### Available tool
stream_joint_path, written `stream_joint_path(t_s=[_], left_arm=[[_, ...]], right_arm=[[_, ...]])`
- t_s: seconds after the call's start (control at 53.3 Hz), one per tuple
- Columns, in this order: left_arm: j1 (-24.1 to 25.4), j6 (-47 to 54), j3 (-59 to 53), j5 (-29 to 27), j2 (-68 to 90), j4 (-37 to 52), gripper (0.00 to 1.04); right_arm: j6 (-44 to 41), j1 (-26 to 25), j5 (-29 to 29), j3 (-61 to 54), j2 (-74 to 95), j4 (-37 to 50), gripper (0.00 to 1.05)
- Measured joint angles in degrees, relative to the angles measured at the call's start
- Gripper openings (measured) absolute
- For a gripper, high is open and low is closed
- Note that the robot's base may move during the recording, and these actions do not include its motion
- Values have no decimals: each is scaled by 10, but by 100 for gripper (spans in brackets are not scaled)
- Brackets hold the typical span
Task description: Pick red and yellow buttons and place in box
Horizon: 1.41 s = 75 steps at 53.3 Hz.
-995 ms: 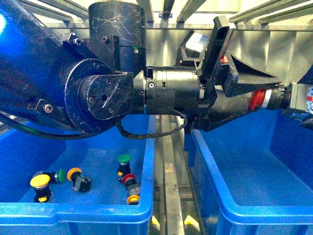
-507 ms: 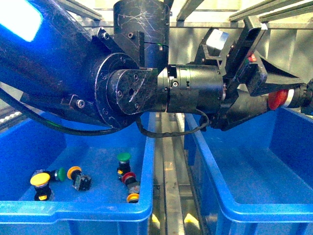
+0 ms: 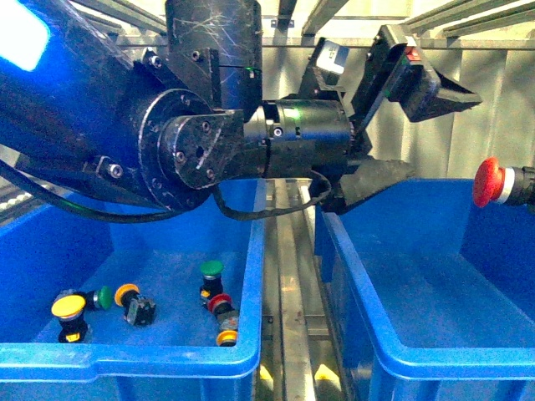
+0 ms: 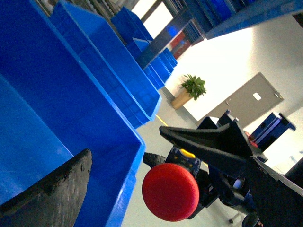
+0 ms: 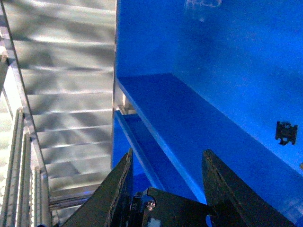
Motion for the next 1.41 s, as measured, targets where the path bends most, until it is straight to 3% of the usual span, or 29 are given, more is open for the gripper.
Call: stream_joint_path(t_s=[0.225, 0.488, 0.601, 0.807, 0.863, 0.957, 1.032, 1.089, 1.295, 1.408], left_arm=[[43, 55, -29, -59, -60, -62, 97], [151, 193, -170, -256, -221, -99, 97], [200, 226, -280, -338, -320, -92, 97], [222, 235, -465, -449, -492, -101, 97], [215, 294, -545, -544, -565, -110, 85], [214, 377, -680, -577, -675, -89, 65], [228, 400, -766, -557, -757, -103, 51], [262, 409, -816, -512, -813, -123, 40], [285, 417, -850, -503, -889, -143, 5], [285, 421, -865, -502, -918, -162, 3]], right_arm=[[-14, -5, -17, -17, 20, 42, 35], [-87, -30, -59, -16, 63, 98, 35], [-114, -47, -88, -14, 80, 122, 35], [-174, -59, -133, 10, 79, 152, 35], [-201, -60, -140, 15, 78, 153, 35], [-223, -59, -145, 15, 79, 158, 35], [-237, -55, -144, 15, 79, 165, 35], [-249, -49, -144, 15, 79, 172, 35], [-295, -27, -130, 1, 80, 196, 35], [-336, -10, -89, -15, 78, 226, 35]])
